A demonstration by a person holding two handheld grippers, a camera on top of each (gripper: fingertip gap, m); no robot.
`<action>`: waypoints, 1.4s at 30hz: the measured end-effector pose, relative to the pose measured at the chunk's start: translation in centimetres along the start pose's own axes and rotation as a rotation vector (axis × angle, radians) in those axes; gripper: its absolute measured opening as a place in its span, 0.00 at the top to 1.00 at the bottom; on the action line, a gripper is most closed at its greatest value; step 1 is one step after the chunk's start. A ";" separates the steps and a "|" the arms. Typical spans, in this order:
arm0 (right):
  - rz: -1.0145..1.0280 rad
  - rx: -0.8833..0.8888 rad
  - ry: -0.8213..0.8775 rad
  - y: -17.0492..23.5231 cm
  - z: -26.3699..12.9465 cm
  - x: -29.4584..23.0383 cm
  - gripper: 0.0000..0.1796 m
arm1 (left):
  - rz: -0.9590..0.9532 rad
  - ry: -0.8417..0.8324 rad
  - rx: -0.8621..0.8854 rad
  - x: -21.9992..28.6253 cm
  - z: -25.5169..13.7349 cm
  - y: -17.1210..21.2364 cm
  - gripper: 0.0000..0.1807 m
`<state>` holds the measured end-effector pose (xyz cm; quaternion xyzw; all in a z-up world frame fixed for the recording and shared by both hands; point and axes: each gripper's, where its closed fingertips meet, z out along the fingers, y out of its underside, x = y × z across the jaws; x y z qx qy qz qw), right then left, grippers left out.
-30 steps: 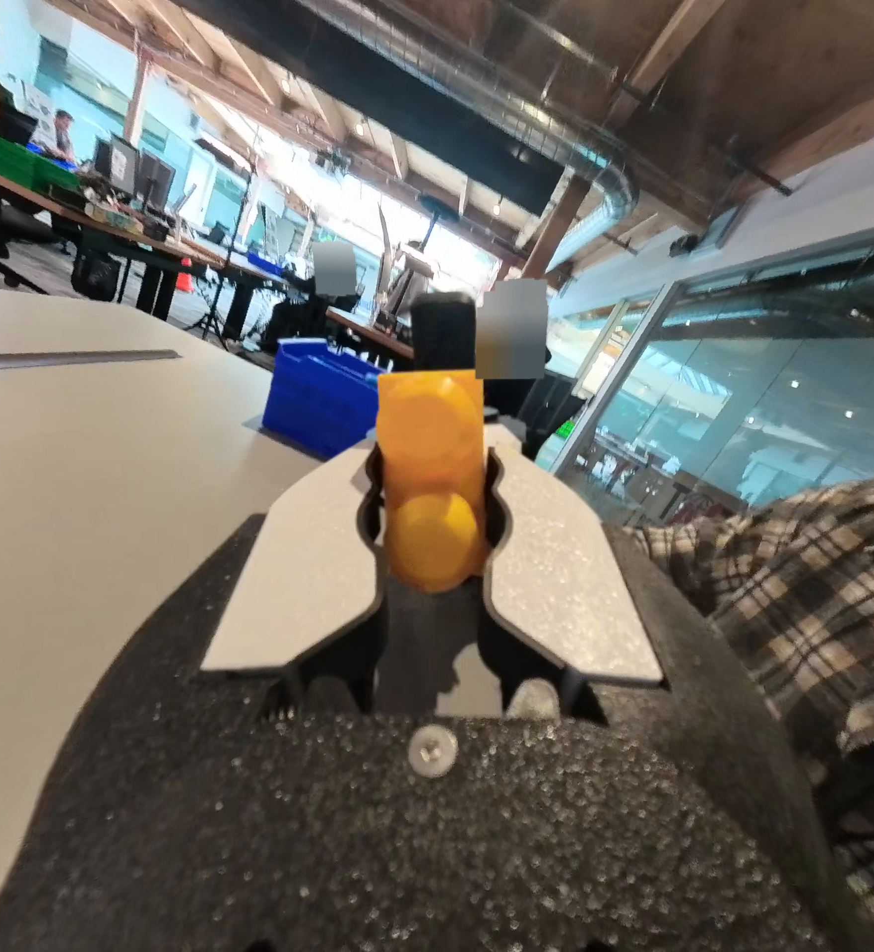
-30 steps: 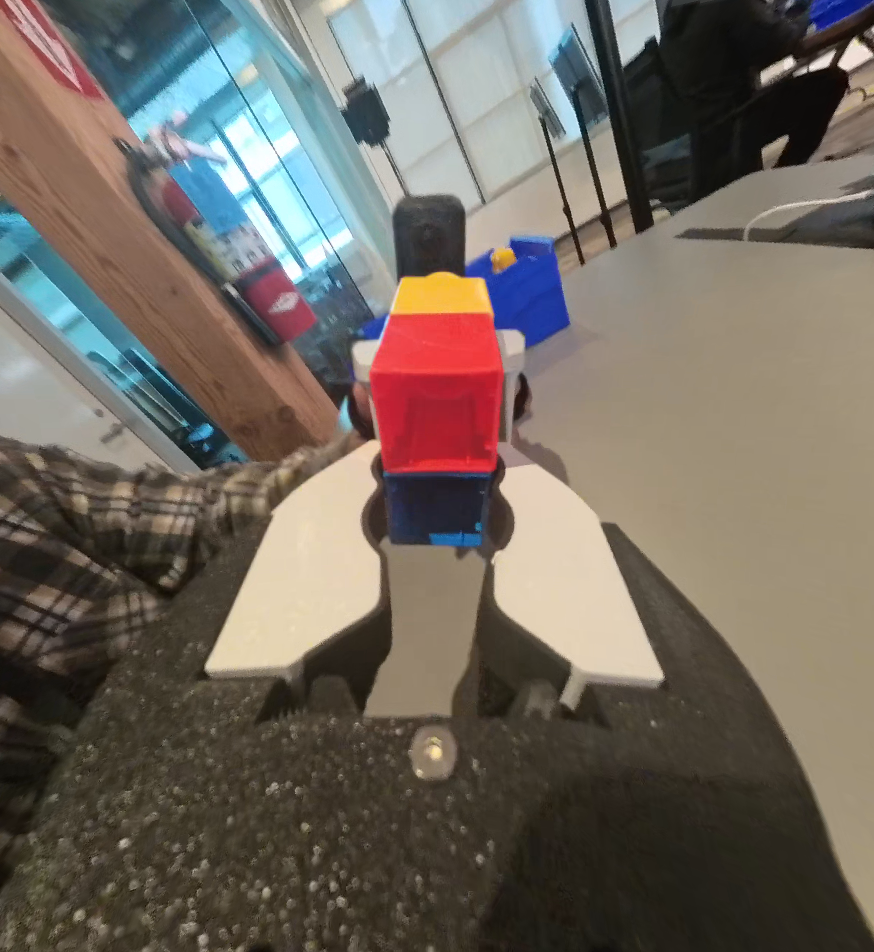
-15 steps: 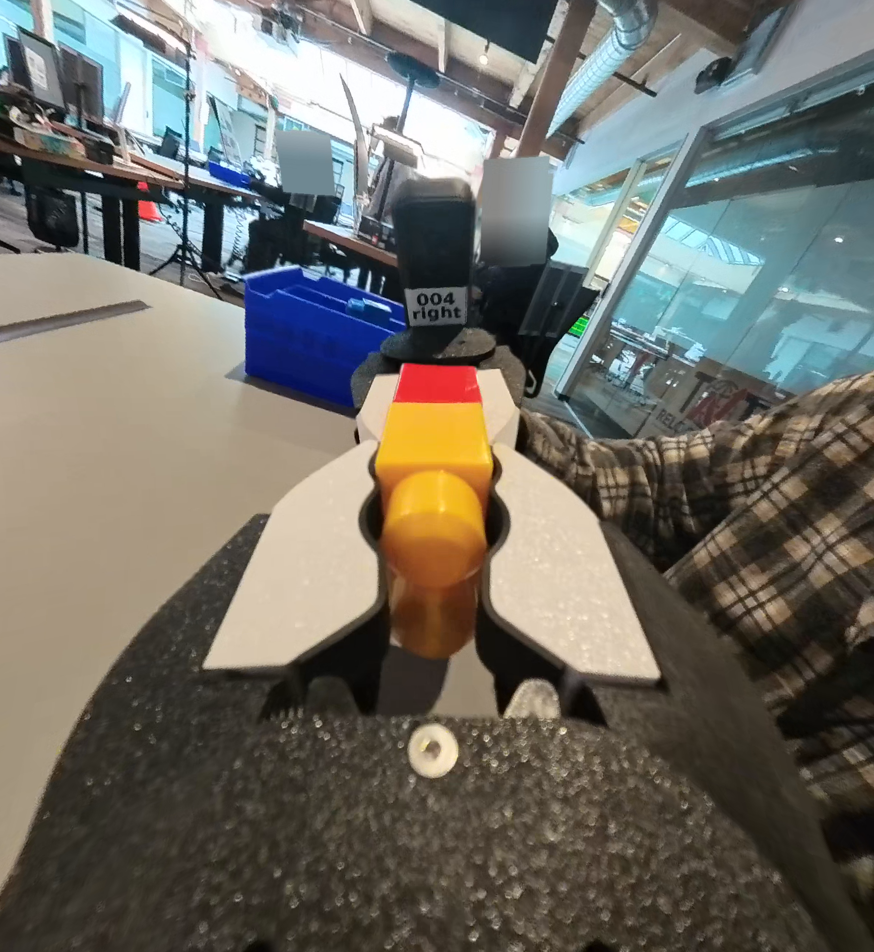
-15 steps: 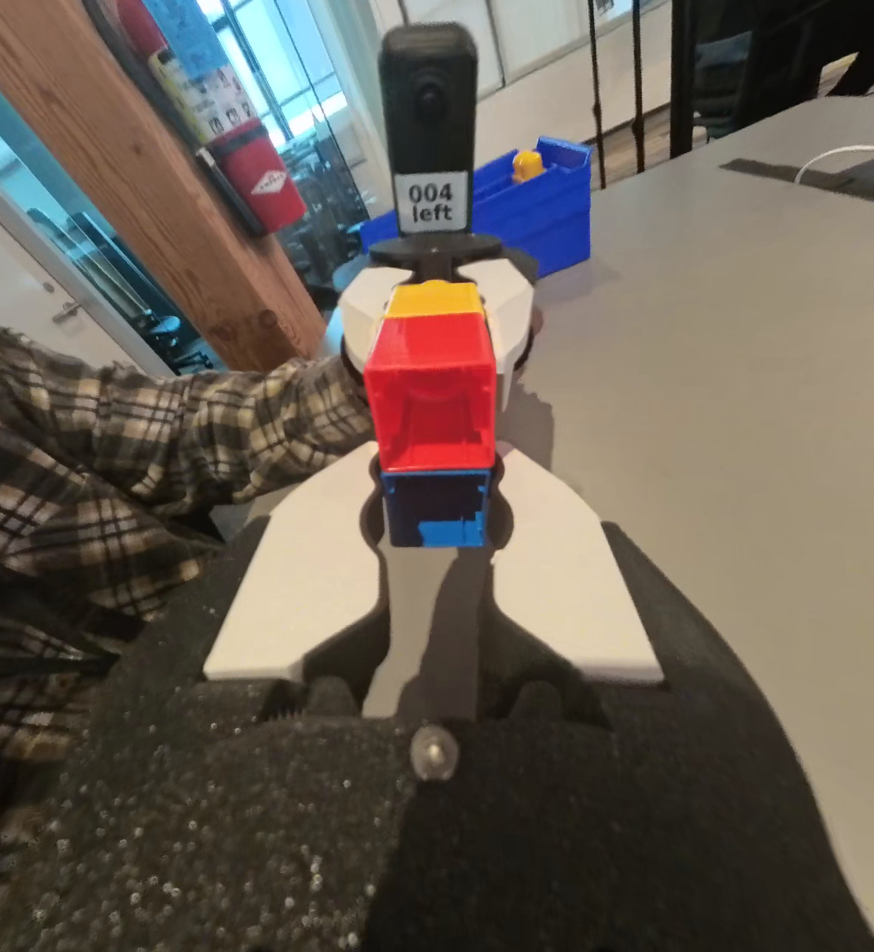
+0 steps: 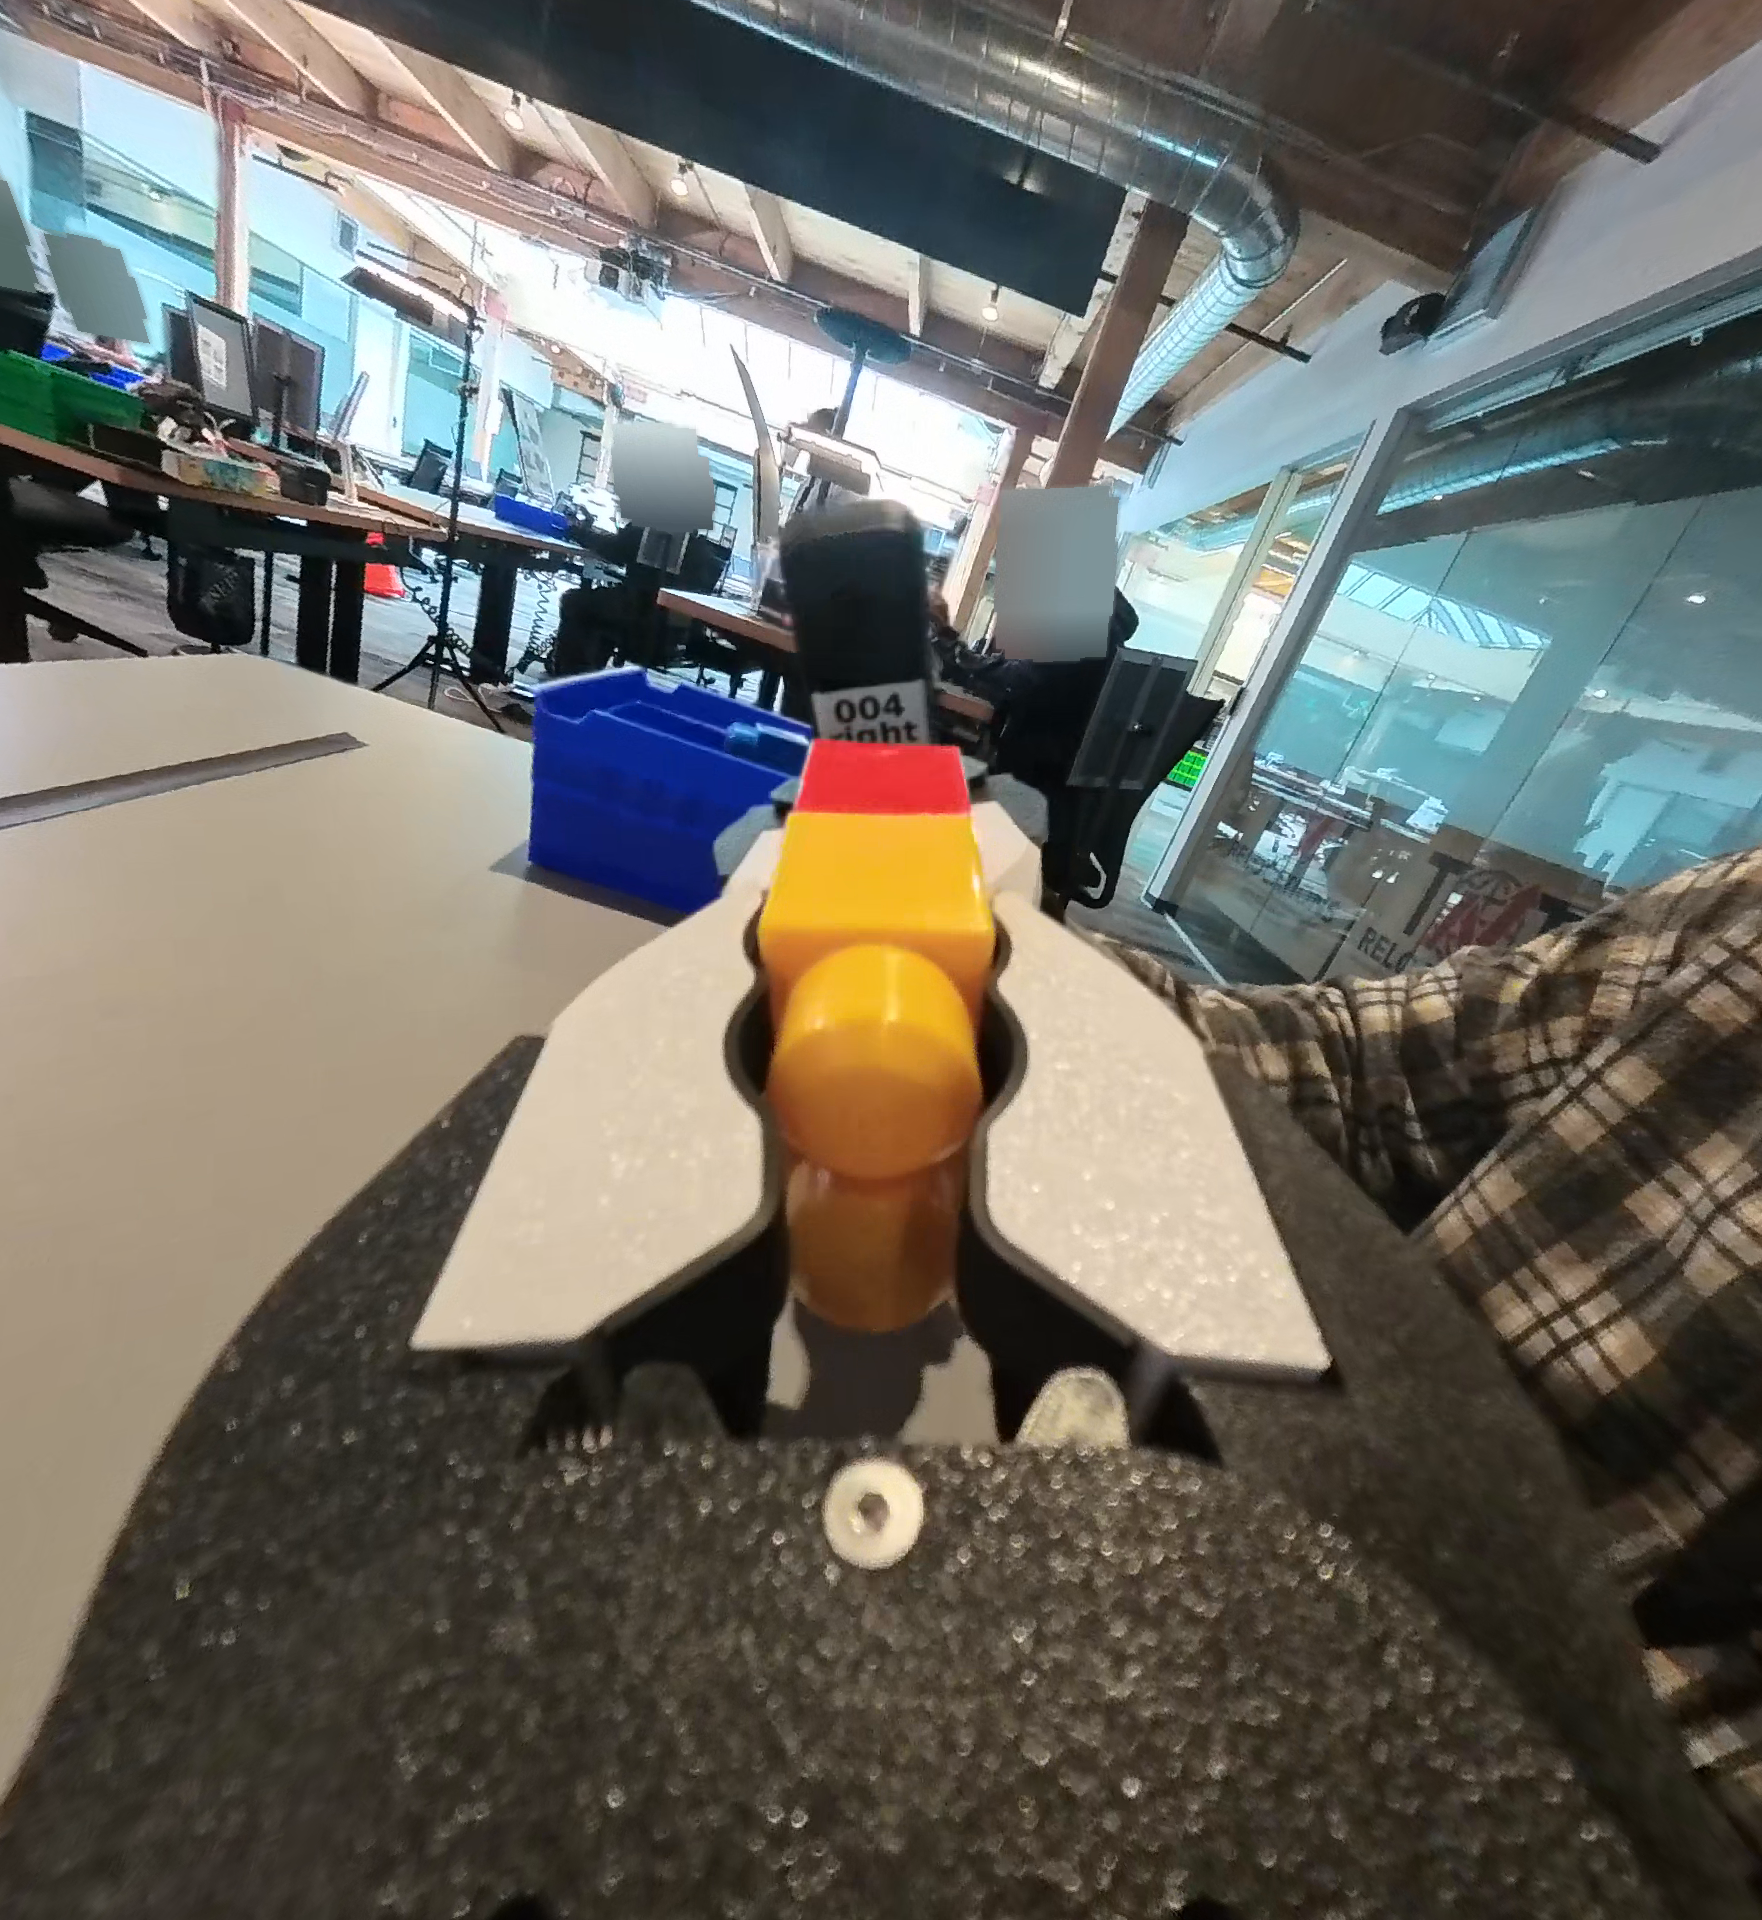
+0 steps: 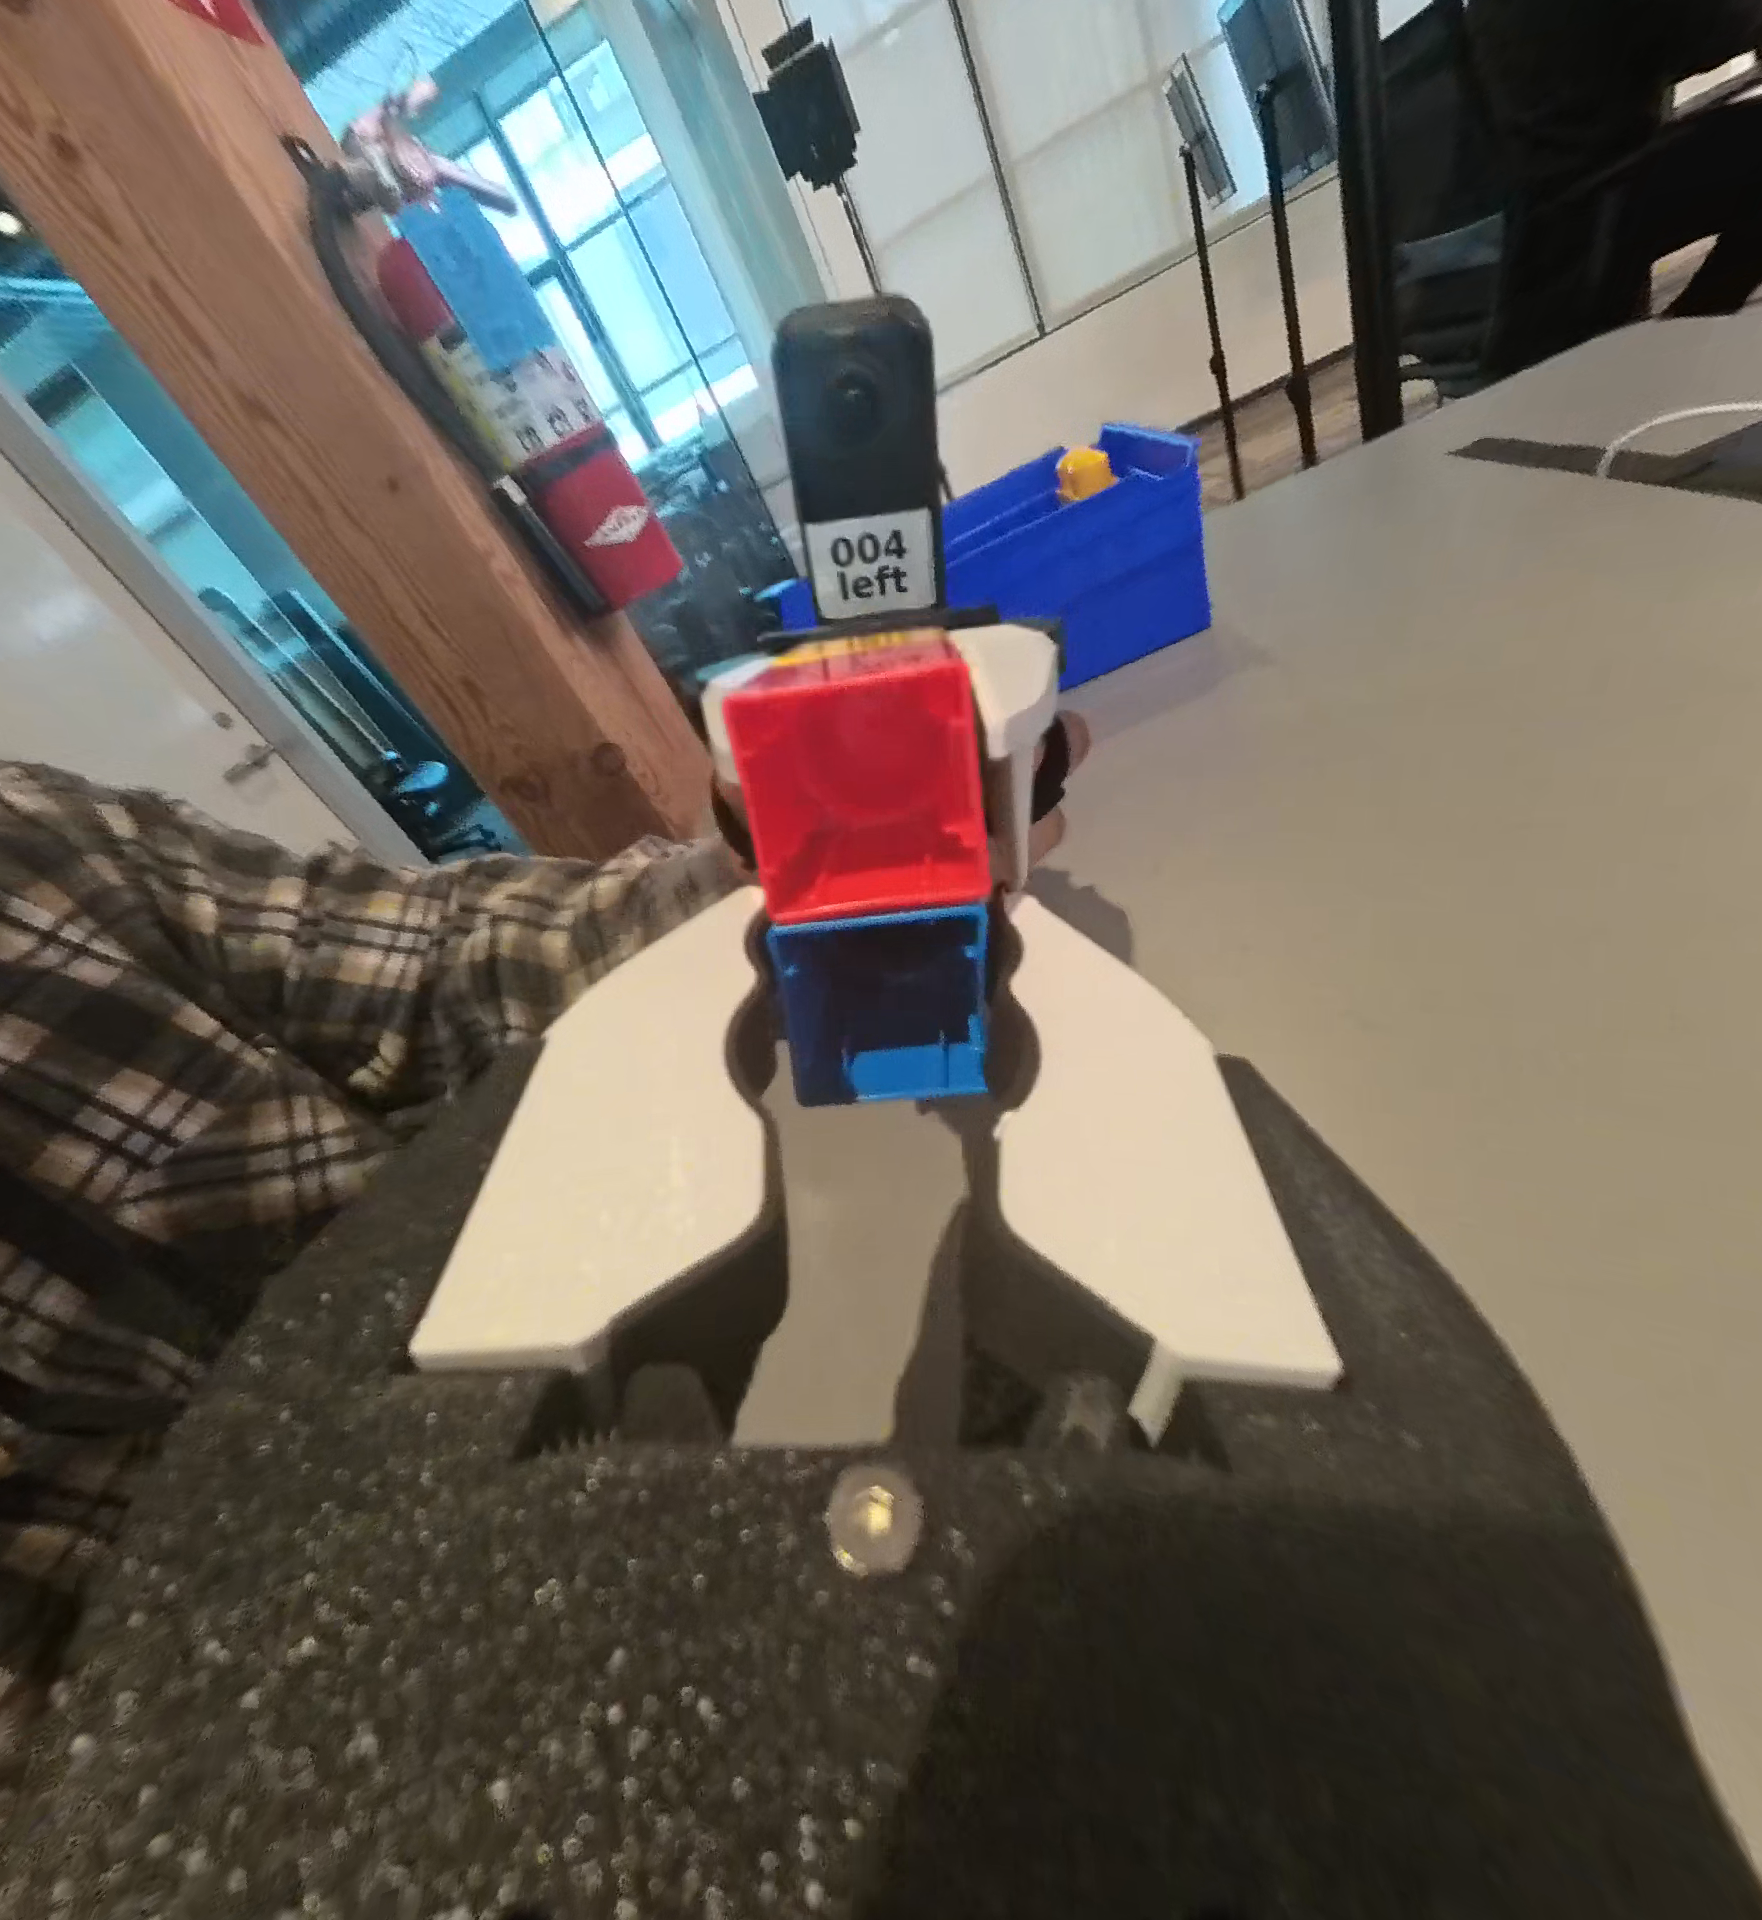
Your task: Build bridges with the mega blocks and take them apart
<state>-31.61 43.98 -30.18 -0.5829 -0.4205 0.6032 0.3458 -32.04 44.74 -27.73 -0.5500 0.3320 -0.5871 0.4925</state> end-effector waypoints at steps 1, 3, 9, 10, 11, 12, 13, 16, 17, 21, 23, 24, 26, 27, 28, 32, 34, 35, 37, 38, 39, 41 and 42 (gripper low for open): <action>-0.014 -0.003 0.010 -0.2 -0.1 -0.1 0.80 | 0.003 -0.010 0.013 0.0 0.0 -0.2 0.80; -0.036 -0.009 0.032 -0.4 -0.4 -0.1 0.80 | 0.008 -0.032 0.025 -0.1 0.0 -0.5 0.80; -0.037 0.082 0.180 -2.5 -4.8 1.8 0.80 | -0.024 -0.089 0.152 -1.9 -3.5 -3.5 0.80; -0.039 0.091 0.227 -2.7 -5.8 2.2 0.80 | -0.010 -0.105 0.150 -2.2 -4.0 -3.6 0.80; -0.041 0.097 0.272 -3.1 -6.8 2.4 0.80 | -0.002 -0.110 0.144 -2.2 -4.1 -3.7 0.80; -0.042 0.100 0.316 -3.6 -7.8 2.3 0.80 | 0.003 -0.105 0.147 -2.1 -4.0 -3.6 0.80; -0.050 0.101 0.380 -4.1 -9.3 2.1 0.80 | 0.005 -0.089 0.144 -1.8 -3.8 -3.5 0.80; -0.087 0.069 0.697 -5.7 -17.2 2.0 0.80 | 0.065 -0.089 0.061 -1.3 -2.7 -2.4 0.80; -0.089 0.045 0.819 -6.0 -20.7 1.9 0.79 | 0.088 -0.080 0.021 -1.0 -2.2 -1.8 0.80; 0.014 -0.068 1.211 -4.4 -33.4 2.5 0.79 | 0.070 -0.022 0.005 0.1 -0.8 -1.2 0.80; 0.105 -0.104 1.275 -2.6 -36.6 3.3 0.79 | 0.064 -0.019 0.001 0.2 -0.6 -0.9 0.80; 0.136 -0.120 1.292 -1.7 -37.5 3.7 0.79 | 0.064 -0.023 -0.006 0.1 -0.6 -0.8 0.80; 0.173 -0.156 1.337 -0.3 -38.8 4.8 0.79 | 0.067 -0.044 -0.007 -0.3 -0.8 -0.7 0.80; 0.184 -0.180 1.353 0.3 -39.2 5.2 0.79 | 0.061 -0.044 -0.004 -0.3 -1.0 -0.7 0.80; 0.186 -0.195 1.367 0.5 -39.5 5.5 0.75 | 0.053 -0.046 0.002 -0.4 -1.2 -0.7 0.80; 0.086 -0.161 1.396 -2.2 -38.7 5.2 0.62 | 0.038 -0.070 0.019 -1.2 -1.9 -0.9 0.80; -0.005 -0.100 1.340 -4.8 -36.2 4.5 0.61 | 0.027 -0.069 0.031 -1.3 -2.1 -1.1 0.80; -0.060 -0.063 1.291 -6.2 -34.3 4.0 0.61 | 0.025 -0.068 0.034 -1.3 -2.1 -1.1 0.80; -0.154 0.014 1.149 -8.7 -29.6 3.1 0.61 | 0.025 -0.074 0.036 -1.5 -2.2 -1.1 0.80; -0.189 0.043 1.062 -9.7 -26.9 2.6 0.61 | 0.025 -0.075 0.037 -1.5 -2.2 -1.1 0.80; -0.217 0.067 0.970 -10.5 -24.2 2.2 0.61 | 0.023 -0.075 0.038 -1.5 -2.2 -1.1 0.80; -0.252 0.100 0.784 -11.6 -18.9 1.3 0.60 | 0.022 -0.077 0.046 -1.5 -2.3 -1.2 0.80; -0.259 0.106 0.693 -11.9 -16.5 1.0 0.60 | 0.020 -0.074 0.051 -1.5 -2.3 -1.3 0.80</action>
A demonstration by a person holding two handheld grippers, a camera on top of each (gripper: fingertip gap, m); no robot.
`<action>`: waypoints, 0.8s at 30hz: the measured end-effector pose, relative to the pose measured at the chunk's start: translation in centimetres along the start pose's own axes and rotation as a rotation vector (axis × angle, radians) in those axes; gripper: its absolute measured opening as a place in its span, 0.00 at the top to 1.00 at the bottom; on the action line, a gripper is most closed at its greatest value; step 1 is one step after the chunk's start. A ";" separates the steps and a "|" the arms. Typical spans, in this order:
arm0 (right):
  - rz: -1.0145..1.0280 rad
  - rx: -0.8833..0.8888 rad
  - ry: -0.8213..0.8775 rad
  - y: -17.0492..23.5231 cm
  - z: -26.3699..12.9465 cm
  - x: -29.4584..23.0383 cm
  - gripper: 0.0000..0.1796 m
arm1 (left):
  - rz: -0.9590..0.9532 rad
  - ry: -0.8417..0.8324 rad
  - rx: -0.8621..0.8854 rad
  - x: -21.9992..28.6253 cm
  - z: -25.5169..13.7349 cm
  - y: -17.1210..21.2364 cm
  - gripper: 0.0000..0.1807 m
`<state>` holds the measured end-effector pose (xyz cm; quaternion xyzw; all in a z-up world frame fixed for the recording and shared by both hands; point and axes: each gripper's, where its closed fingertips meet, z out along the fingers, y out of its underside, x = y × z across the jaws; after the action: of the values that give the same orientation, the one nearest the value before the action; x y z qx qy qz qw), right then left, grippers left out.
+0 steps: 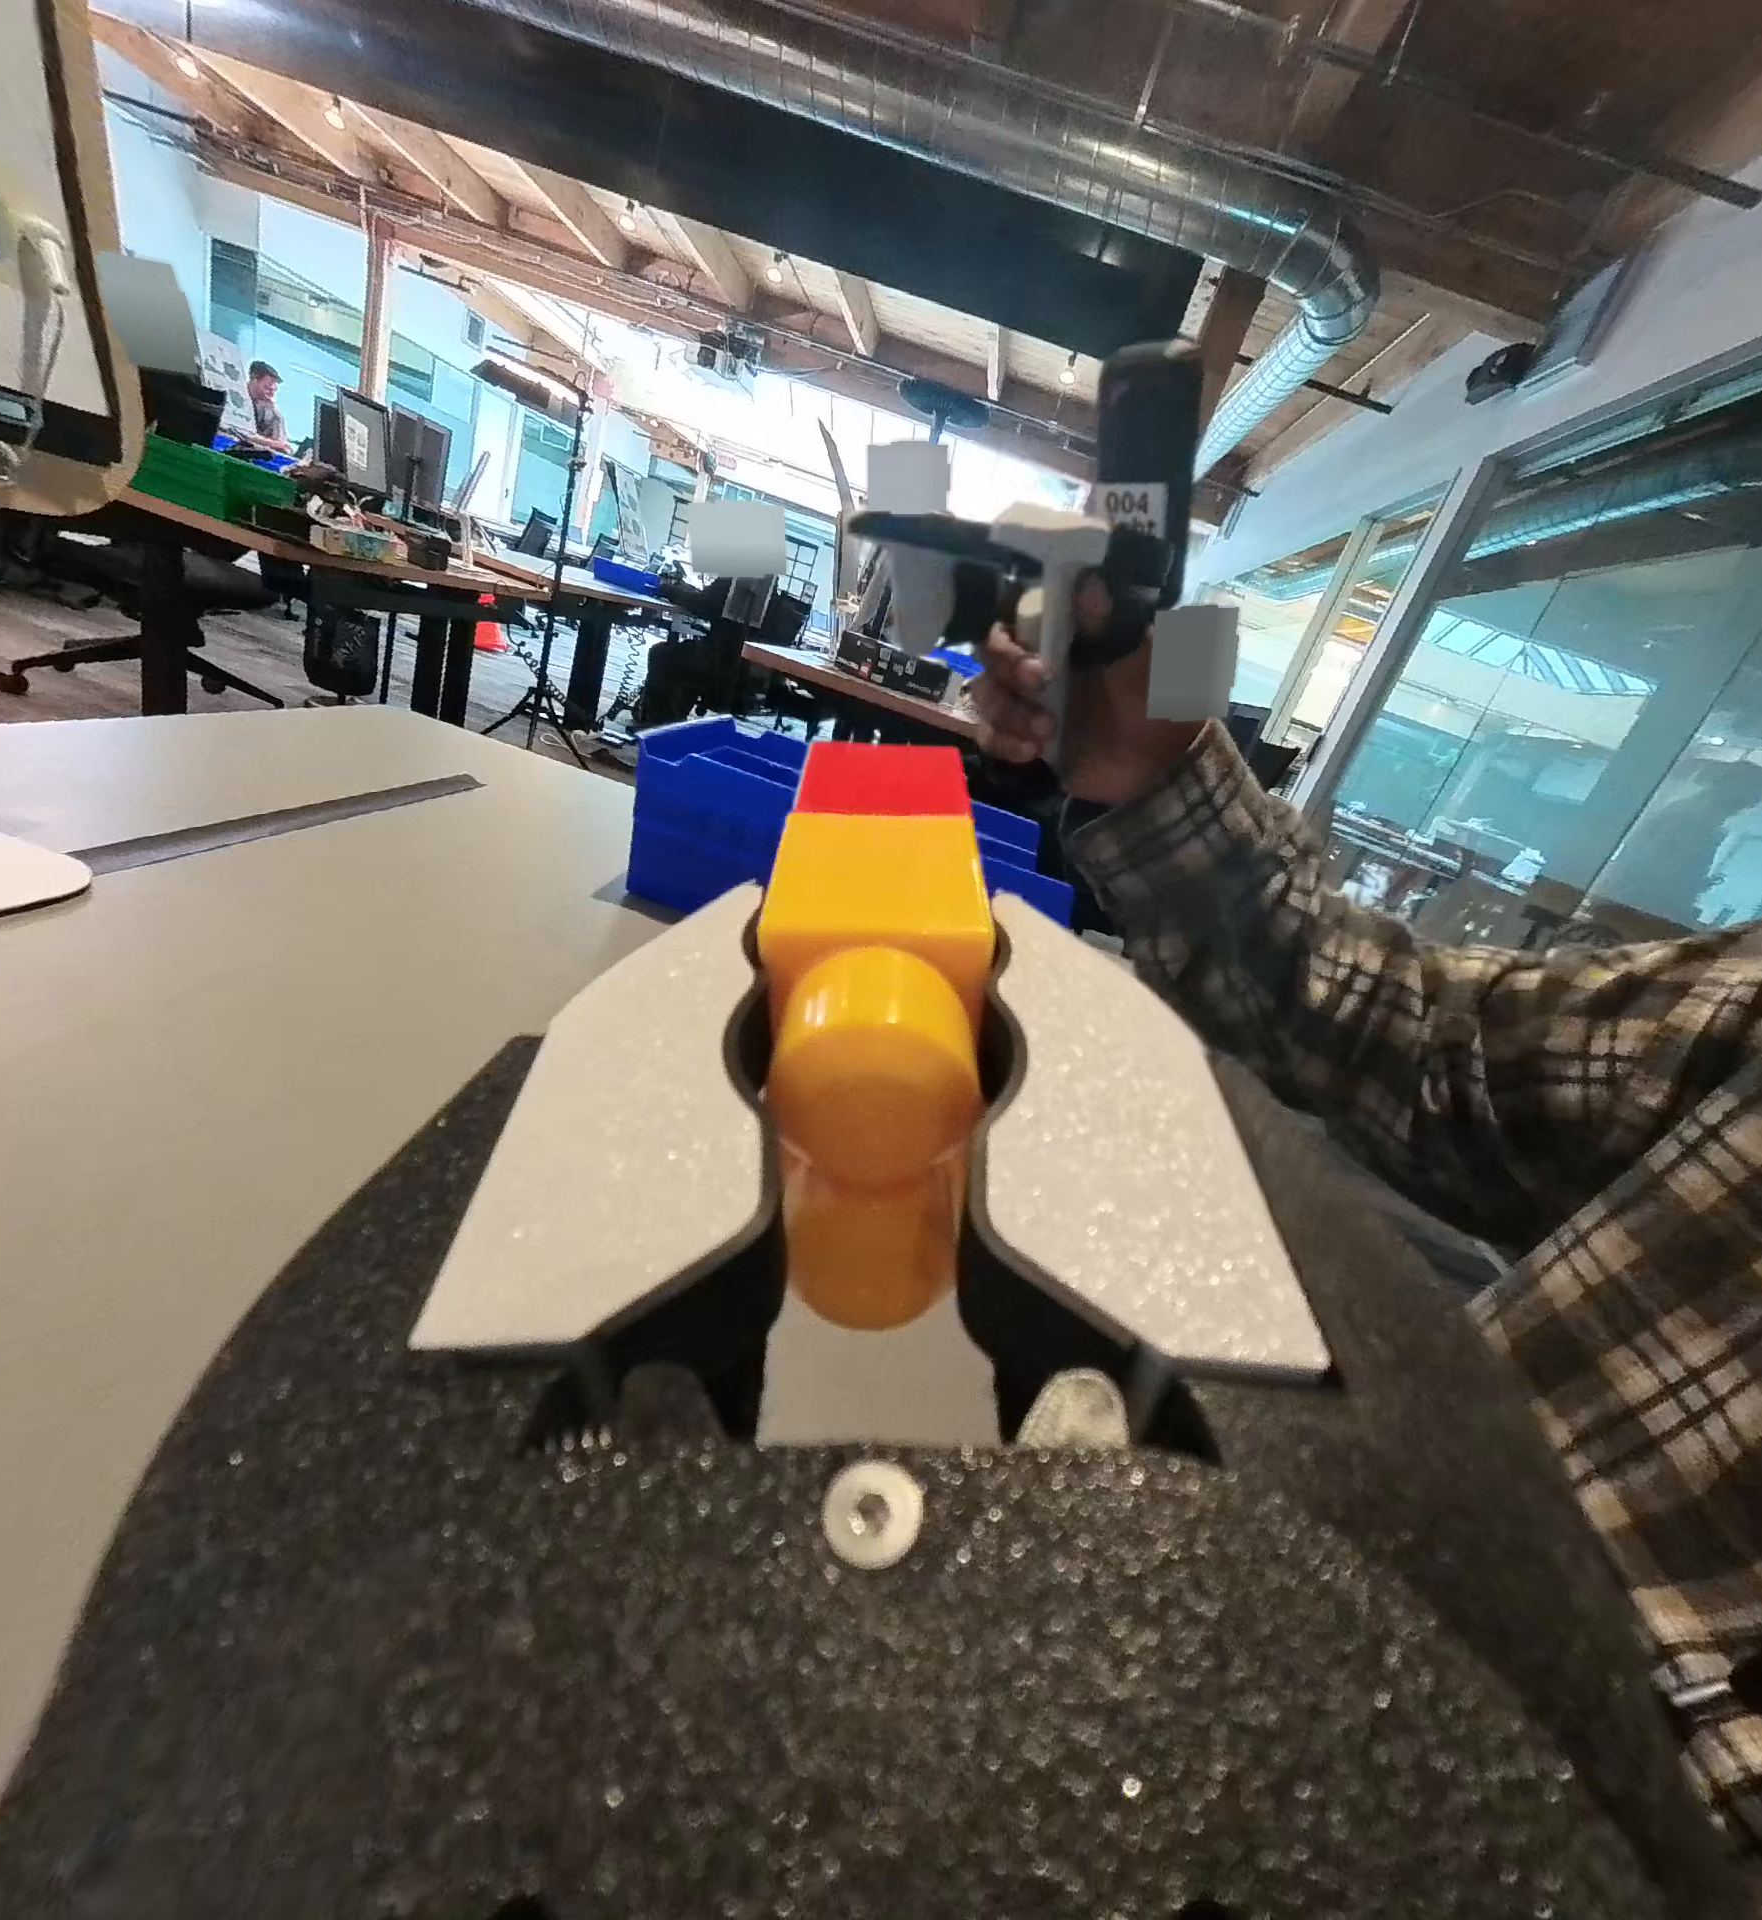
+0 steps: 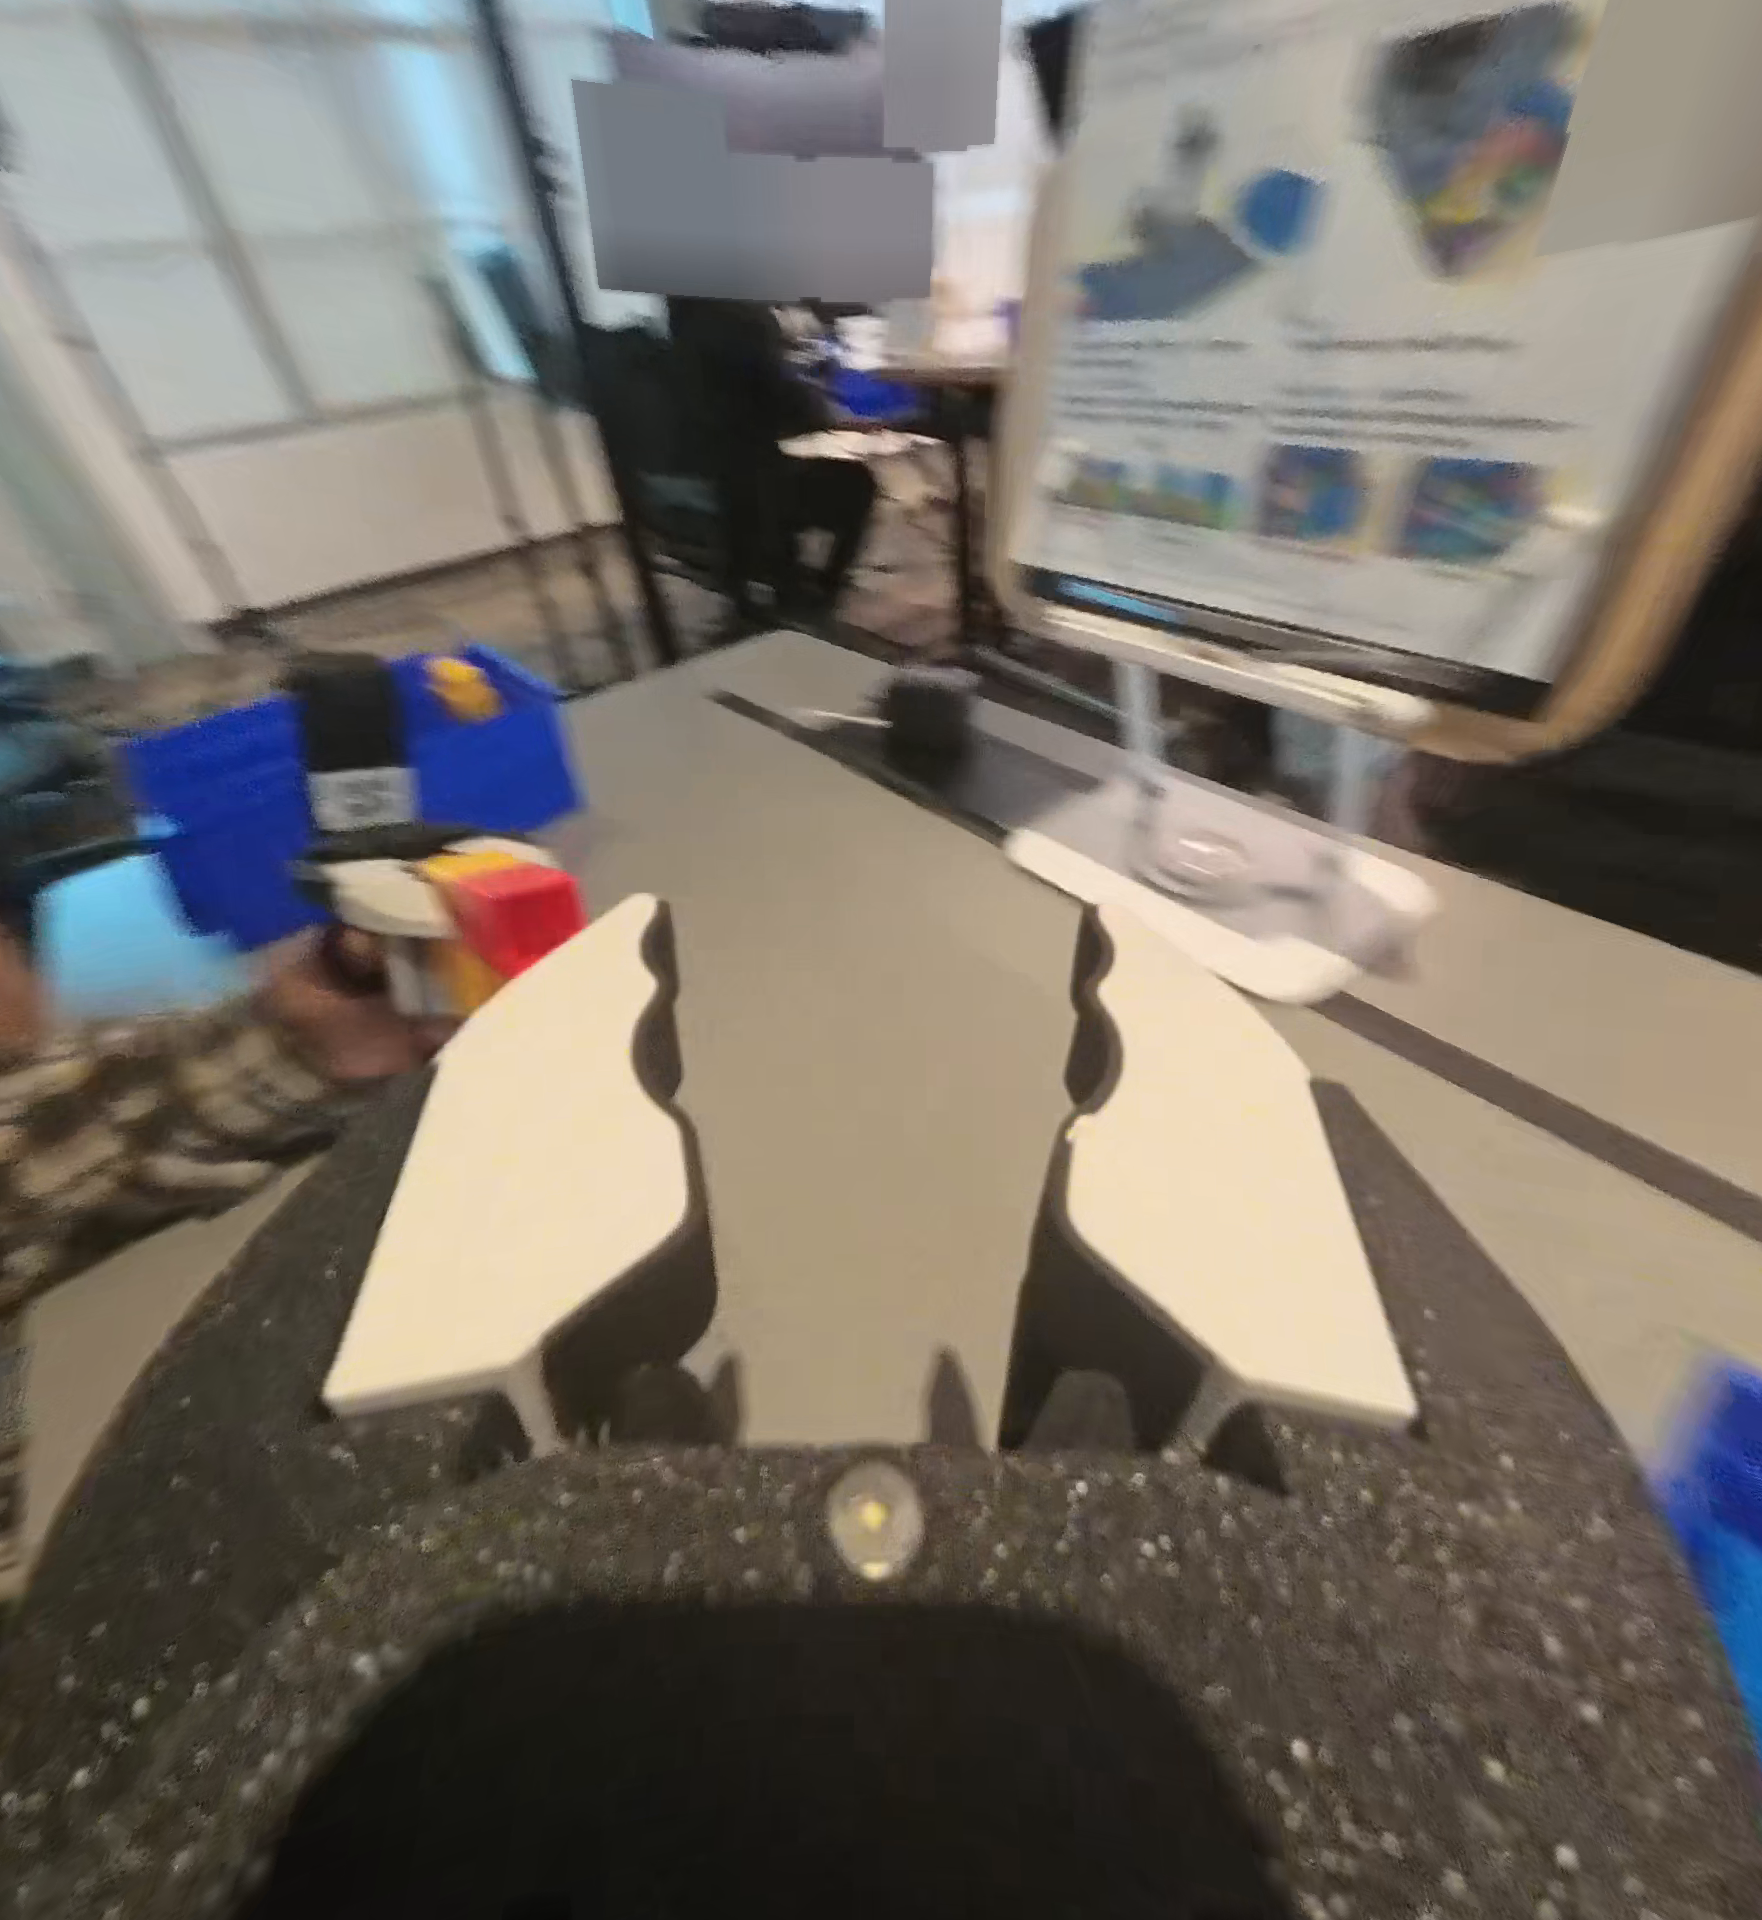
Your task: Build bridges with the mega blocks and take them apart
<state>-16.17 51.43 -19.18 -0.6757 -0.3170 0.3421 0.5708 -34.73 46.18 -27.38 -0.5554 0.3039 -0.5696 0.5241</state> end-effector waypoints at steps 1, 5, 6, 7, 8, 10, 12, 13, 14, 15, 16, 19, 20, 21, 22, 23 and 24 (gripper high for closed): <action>0.004 0.009 -0.088 -0.2 1.6 -1.7 0.60 | -0.002 0.002 0.007 0.0 -0.1 -0.1 0.80; 0.027 0.017 -0.360 0.2 6.9 -6.4 0.60 | 0.000 0.004 0.025 0.0 -0.4 -0.6 0.80; 0.039 0.015 -0.415 0.4 7.9 -7.3 0.60 | 0.001 0.001 0.025 -0.1 -0.4 -0.6 0.80; 0.048 0.019 -0.462 0.6 8.8 -8.0 0.60 | 0.000 0.000 0.026 -0.1 -0.4 -0.6 0.80; 0.055 0.019 -0.497 0.8 9.7 -8.6 0.60 | -0.003 0.000 0.027 -0.2 -0.4 -0.6 0.80; 0.067 0.014 -0.560 1.2 11.1 -9.5 0.60 | -0.005 0.000 0.025 -0.2 -0.4 -0.5 0.80; 0.084 -0.012 -0.620 1.9 12.1 -10.5 0.61 | -0.002 0.001 0.019 -0.2 -0.4 -0.4 0.80; 0.087 -0.026 -0.643 2.3 12.5 -10.9 0.61 | 0.001 0.000 0.018 -0.2 -0.3 -0.4 0.80; 0.085 -0.039 -0.666 2.8 12.7 -11.4 0.61 | 0.003 -0.001 0.018 -0.2 -0.3 -0.4 0.80; 0.080 -0.047 -0.682 3.2 12.9 -11.8 0.61 | 0.003 -0.001 0.018 -0.2 -0.3 -0.4 0.80; 0.076 -0.065 -0.695 3.7 13.1 -12.1 0.61 | 0.002 0.000 0.018 -0.2 -0.3 -0.4 0.80; 0.059 -0.102 -0.731 4.7 13.4 -12.9 0.61 | 0.003 -0.001 0.017 -0.2 -0.3 -0.4 0.80; 0.062 -0.109 -0.738 5.0 13.5 -13.1 0.61 | 0.005 -0.002 0.016 -0.2 -0.3 -0.3 0.80; 0.065 -0.125 -0.737 5.3 13.7 -13.2 0.61 | 0.004 -0.002 0.018 -0.2 -0.3 -0.4 0.80; 0.063 -0.144 -0.737 5.8 13.8 -13.2 0.61 | 0.004 -0.002 0.022 -0.2 -0.3 -0.4 0.80; 0.062 -0.159 -0.737 6.1 14.0 -13.2 0.61 | 0.005 -0.002 0.025 -0.1 -0.4 -0.5 0.80; 0.065 -0.163 -0.738 6.4 14.0 -13.1 0.61 | 0.007 -0.003 0.028 -0.1 -0.4 -0.6 0.80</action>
<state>-34.93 47.51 -25.75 -0.5598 -0.5060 0.5542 0.3515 -35.31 46.36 -26.93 -0.5476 0.2972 -0.5712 0.5344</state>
